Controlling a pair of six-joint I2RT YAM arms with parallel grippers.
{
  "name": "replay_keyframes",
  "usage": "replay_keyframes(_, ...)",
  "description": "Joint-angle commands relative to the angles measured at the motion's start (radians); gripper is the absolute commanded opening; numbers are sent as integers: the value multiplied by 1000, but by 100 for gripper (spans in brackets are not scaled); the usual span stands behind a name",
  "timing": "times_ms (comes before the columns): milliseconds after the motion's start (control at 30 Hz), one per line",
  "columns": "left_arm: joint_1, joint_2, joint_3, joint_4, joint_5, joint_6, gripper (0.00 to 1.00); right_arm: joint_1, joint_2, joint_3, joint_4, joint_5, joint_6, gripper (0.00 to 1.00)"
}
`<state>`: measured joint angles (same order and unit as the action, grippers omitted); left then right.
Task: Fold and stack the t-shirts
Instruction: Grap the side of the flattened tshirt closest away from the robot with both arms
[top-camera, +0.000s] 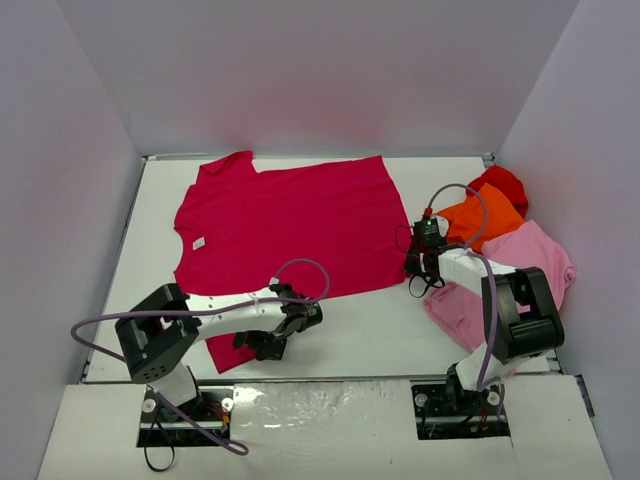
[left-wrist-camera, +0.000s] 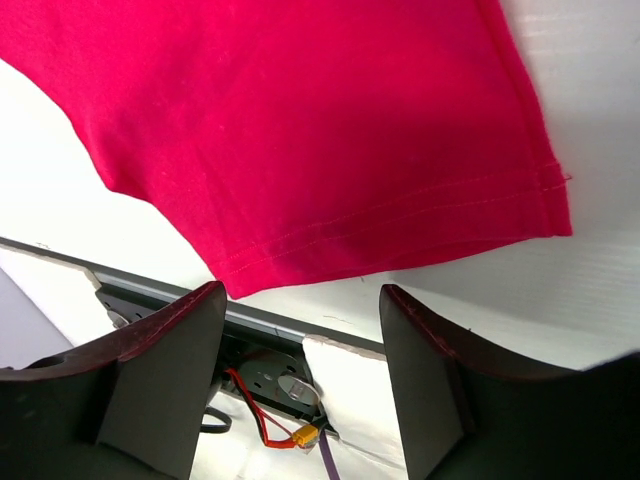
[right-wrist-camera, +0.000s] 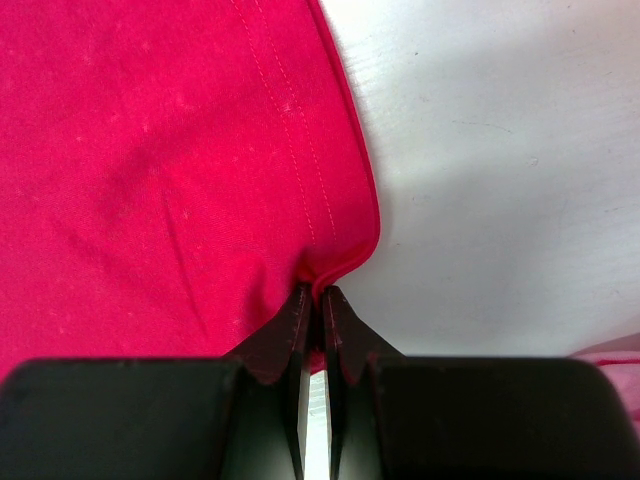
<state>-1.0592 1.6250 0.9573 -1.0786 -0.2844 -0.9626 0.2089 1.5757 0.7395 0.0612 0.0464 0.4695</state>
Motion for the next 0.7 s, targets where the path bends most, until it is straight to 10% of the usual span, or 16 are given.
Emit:
replay_keyframes(0, 2, -71, -21, 11, 27, -23, 58, 3, 42, -52, -149, -54, 6, 0)
replay_keyframes(667, 11, -121, -132, 155, 71, 6, 55, 4, -48, -72, -184, -52, 39, 0)
